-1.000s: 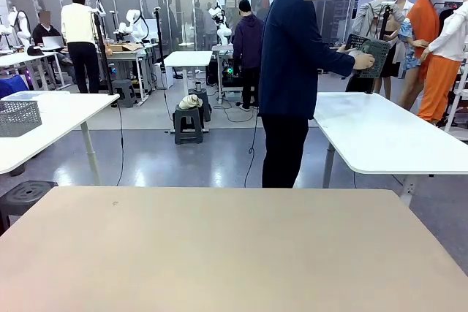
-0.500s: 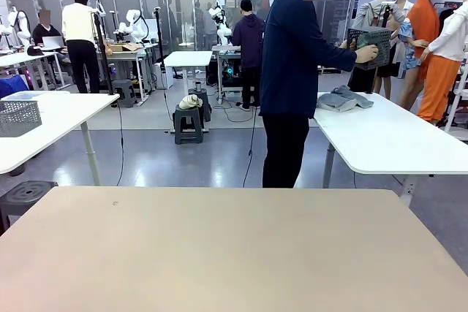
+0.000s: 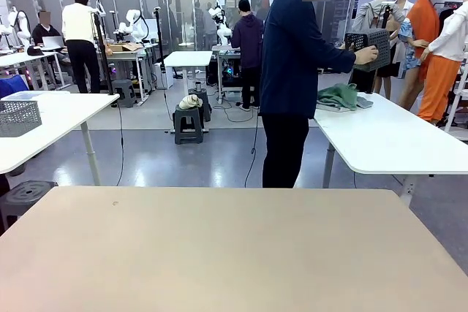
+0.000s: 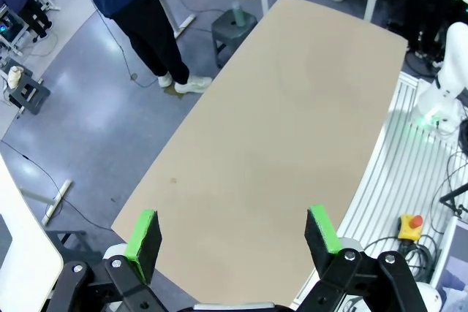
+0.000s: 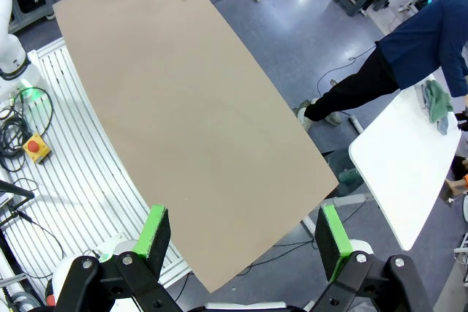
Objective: Fold the towels and place them in the basket.
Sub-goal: When a person lays out a Towel with hook on the table, fold it in half twice.
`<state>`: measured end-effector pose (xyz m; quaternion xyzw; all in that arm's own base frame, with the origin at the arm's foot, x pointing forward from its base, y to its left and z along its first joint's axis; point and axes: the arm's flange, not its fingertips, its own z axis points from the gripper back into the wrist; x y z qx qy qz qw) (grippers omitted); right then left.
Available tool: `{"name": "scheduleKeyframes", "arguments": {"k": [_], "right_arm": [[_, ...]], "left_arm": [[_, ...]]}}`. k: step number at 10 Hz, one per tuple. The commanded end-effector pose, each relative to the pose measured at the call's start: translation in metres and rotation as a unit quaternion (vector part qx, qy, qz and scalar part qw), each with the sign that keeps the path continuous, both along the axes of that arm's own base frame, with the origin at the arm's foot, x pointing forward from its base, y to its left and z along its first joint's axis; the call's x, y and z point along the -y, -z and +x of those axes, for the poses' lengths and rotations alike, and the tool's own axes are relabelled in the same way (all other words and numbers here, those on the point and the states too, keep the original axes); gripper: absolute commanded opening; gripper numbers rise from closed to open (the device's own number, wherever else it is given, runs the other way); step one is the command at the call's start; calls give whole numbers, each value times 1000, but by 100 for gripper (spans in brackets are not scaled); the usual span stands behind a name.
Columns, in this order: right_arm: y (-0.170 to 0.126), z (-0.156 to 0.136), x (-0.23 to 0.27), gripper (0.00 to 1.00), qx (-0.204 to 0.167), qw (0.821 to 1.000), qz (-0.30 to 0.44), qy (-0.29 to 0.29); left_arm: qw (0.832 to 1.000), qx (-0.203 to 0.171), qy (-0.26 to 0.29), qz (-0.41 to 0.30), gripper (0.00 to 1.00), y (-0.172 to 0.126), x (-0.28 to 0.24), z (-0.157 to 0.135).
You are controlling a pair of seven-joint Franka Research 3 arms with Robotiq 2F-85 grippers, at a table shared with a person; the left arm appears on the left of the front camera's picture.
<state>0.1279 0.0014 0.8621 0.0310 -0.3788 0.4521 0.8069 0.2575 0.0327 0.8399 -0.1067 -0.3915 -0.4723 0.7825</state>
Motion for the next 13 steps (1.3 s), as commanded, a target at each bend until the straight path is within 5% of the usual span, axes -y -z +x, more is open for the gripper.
{"name": "scheduleKeyframes", "arguments": {"k": [1, 6, 13], "right_arm": [[-2, -3, 1, 100, 4, 1000, 2, -1], [-2, -3, 1, 100, 4, 1000, 2, -1], [-2, -3, 1, 100, 4, 1000, 2, -1]], "left_arm": [[1000, 0, 0, 0, 100, 0, 0, 0], [998, -37, 28, 41, 100, -5, 7, 2], [998, -42, 23, 31, 100, -1, 12, 3]]}}
